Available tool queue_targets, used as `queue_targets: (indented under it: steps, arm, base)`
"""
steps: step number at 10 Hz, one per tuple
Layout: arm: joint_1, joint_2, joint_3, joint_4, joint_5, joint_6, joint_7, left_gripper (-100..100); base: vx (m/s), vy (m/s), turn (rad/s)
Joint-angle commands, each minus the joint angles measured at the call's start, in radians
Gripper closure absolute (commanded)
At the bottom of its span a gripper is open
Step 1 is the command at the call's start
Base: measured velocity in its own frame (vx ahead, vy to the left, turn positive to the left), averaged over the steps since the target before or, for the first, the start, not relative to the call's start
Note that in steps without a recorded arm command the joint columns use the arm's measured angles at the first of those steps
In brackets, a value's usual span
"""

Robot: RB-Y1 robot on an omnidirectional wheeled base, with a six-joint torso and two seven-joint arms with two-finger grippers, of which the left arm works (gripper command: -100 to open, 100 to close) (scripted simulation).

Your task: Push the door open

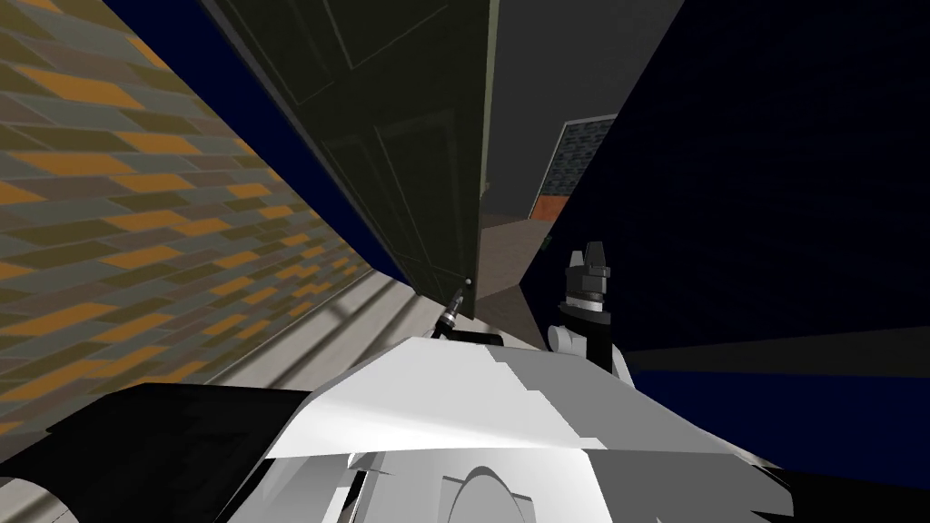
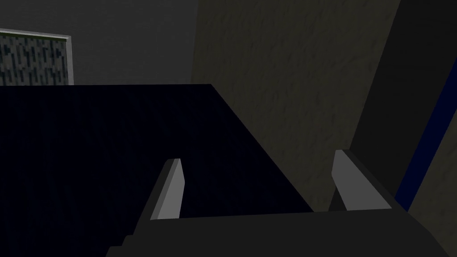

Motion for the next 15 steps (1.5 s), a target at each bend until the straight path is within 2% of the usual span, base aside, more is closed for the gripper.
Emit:
queue_targets:
  steps: [1, 4, 5, 6, 11, 15]
  arm:
    - [-0.005, -0.003, 0.005, 0.008, 0.001, -0.002, -0.002, -100]
    - [-0.017, -0.013, 0.015, 0.029, 0.004, -0.008, -0.005, -100]
    - [-0.015, -0.011, 0.013, 0.025, 0.004, -0.007, -0.004, -100]
    - [-0.015, -0.011, 0.013, 0.025, 0.004, -0.007, -0.004, 100]
    - [-0.015, -0.011, 0.013, 0.025, 0.004, -0.007, -0.004, 100]
    - [-0.028, -0.005, 0.051, 0.040, 0.016, -0.003, -0.018, 100]
  base:
    - [0.191, -0.088, -0.031]
    - [0.224, -0.081, -0.032]
    - [0.096, -0.032, 0.004]
    - [-0.019, 0.004, 0.009]
    - [-0.015, 0.006, -0.004]
    - [0.147, -0.078, 0.042]
